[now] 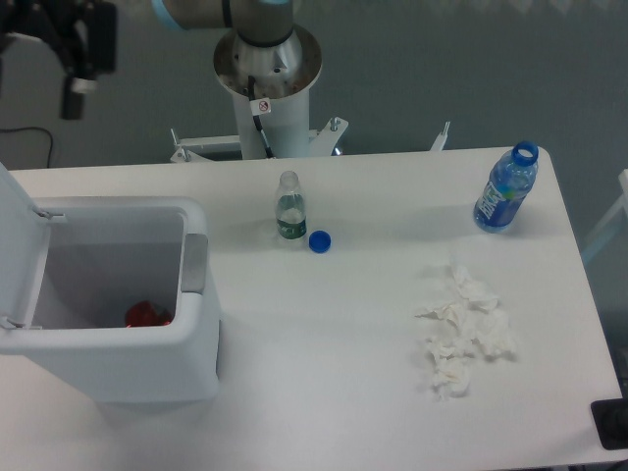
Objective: Close the trash can
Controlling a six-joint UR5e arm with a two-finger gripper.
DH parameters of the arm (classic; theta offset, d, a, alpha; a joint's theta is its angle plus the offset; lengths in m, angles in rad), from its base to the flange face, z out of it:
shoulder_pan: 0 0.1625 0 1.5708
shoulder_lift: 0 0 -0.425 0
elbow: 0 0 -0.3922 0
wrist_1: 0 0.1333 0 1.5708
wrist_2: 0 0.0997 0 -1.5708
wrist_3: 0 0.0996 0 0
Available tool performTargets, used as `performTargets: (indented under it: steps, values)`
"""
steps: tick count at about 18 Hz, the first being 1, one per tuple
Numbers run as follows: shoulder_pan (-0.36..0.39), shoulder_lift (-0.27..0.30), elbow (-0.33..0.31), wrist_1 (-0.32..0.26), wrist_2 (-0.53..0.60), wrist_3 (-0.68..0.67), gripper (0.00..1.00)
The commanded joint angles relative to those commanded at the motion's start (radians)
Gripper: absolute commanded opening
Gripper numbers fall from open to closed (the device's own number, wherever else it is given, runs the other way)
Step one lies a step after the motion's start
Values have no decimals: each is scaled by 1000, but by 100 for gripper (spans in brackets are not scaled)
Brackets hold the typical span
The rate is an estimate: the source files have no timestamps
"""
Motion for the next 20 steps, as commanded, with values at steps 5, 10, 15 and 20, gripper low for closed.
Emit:
performTargets:
  steps: [5,10,15,20]
  values:
    - [-55,-20,5,14,-57,2,100]
    - [-97,-35,8,32,-60,9,100]
    - [-144,-66,12,78,-78,24,100]
    - [-198,-136,23,83,-98,44,100]
